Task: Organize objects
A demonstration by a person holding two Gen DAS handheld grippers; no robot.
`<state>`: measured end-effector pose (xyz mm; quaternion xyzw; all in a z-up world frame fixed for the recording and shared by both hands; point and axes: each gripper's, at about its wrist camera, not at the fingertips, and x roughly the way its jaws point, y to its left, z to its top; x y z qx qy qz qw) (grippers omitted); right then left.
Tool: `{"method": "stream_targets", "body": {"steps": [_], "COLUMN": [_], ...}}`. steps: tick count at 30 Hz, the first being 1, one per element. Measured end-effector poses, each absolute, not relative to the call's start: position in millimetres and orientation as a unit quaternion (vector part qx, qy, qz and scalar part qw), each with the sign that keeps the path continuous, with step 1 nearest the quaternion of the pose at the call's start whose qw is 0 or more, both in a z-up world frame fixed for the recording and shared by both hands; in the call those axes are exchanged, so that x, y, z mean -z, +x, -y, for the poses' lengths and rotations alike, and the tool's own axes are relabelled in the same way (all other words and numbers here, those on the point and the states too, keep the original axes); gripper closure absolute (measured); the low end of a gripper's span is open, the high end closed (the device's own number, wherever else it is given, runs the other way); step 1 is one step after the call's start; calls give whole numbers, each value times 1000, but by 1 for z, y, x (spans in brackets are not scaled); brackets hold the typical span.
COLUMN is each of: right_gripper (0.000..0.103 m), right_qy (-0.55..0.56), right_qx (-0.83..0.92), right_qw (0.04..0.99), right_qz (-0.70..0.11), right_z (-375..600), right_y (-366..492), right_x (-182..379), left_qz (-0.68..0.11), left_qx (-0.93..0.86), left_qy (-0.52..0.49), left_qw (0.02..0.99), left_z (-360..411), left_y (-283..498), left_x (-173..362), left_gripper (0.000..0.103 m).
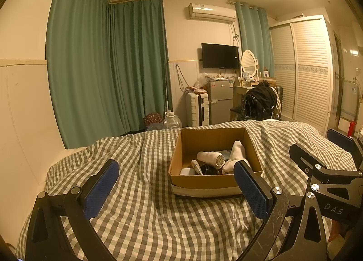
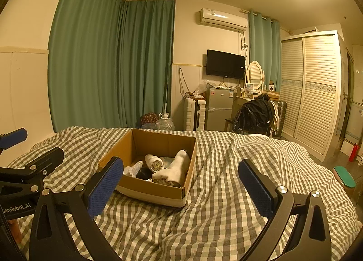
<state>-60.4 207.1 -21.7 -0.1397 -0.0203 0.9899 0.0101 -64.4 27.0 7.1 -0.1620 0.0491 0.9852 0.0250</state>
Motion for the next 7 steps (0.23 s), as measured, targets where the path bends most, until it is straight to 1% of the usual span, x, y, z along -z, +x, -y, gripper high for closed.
{"method": "stream_targets", "body": {"steps": [7], "right_gripper": [1], "right_qy": [-142], "right_qx": [-990], "right_qw": [9], "right_qz": [21], "right_z": [-207], "right_y": [-60], "right_x": [25], "left_qz": [-49], "left_qx": [-985], "left_qy": [-162], "left_qw": [26], "left_z": [-28], "left_y": [-65], "left_x": [-5], "left_gripper": [0]}}
